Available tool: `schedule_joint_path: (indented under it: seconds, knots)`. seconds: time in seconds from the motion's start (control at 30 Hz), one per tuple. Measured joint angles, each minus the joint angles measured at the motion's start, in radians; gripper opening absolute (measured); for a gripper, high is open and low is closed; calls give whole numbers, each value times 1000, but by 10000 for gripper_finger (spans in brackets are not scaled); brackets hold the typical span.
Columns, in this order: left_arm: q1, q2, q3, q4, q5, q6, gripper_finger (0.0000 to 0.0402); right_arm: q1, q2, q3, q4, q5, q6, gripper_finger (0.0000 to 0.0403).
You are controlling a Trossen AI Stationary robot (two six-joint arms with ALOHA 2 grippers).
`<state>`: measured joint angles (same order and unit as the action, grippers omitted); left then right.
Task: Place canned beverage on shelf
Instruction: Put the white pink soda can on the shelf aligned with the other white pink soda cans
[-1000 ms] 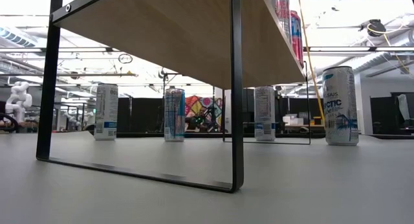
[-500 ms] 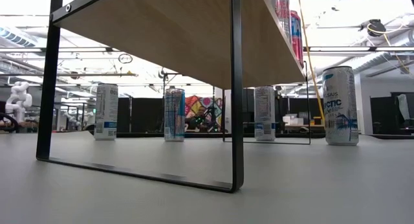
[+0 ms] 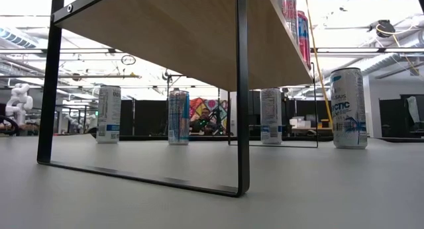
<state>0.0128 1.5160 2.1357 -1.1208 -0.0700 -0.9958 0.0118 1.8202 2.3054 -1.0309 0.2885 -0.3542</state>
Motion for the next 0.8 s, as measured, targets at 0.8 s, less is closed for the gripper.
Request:
schedule_joint_path:
  seconds: [0.8]
  knots:
    - [15,0,0,103,-65,151,328,8,-5,2,19,2,30,223]
